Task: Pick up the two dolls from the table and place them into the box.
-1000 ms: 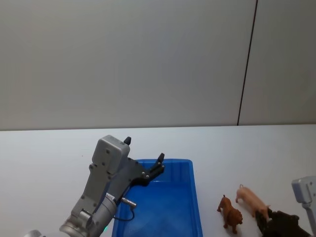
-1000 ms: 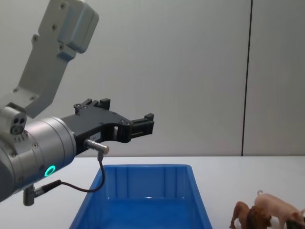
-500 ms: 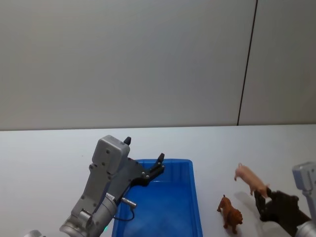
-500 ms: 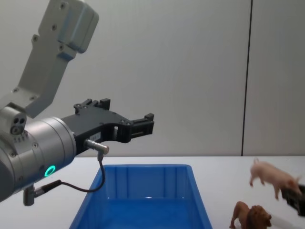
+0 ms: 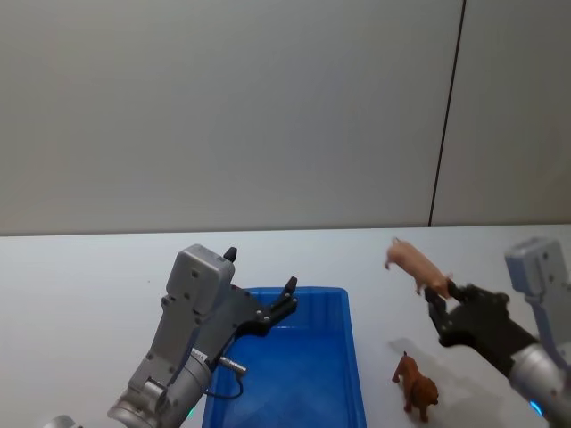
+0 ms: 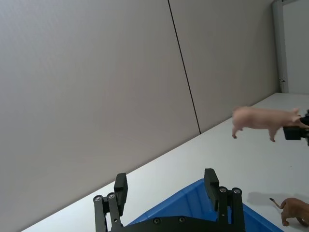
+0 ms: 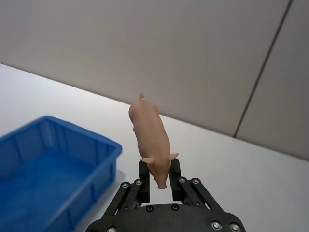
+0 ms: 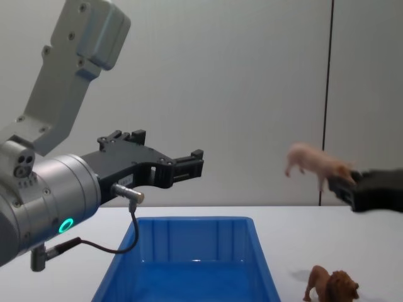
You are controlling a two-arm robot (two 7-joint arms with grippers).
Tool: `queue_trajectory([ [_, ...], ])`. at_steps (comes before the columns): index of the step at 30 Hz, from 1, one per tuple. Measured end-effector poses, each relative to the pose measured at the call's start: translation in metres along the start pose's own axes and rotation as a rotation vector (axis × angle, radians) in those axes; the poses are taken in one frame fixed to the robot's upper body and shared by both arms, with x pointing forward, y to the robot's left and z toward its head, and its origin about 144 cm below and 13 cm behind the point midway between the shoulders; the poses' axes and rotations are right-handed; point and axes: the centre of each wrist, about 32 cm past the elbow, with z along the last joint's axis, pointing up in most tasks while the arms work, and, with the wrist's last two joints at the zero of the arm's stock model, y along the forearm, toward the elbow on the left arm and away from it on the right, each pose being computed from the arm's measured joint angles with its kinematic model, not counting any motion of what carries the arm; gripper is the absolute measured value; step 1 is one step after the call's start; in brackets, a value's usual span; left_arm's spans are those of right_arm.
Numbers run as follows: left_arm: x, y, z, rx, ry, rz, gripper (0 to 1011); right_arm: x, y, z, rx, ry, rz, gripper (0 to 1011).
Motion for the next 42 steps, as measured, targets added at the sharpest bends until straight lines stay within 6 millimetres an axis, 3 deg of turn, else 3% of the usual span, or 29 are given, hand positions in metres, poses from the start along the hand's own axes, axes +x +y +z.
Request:
queue_trajectory([
  [11,0.0,0.0,0.0,0.0,0.0,0.0,1001,-0.007,0.028,0.028,0.018,-0.031,0.147,229],
  [24,0.0,0.0,0.0,0.0,0.0,0.0,1001,-0.024,0.065,0.035,-0.062,-0.044,0.281,248],
  [33,0.0,0.0,0.0,0.0,0.0,0.0,1001,-0.034,0.086,0.03,-0.11,-0.044,0.324,548],
  [42,0.0,0.0,0.0,0.0,0.0,0.0,1001,-0.034,0.089,0.028,-0.114,-0.043,0.332,803],
])
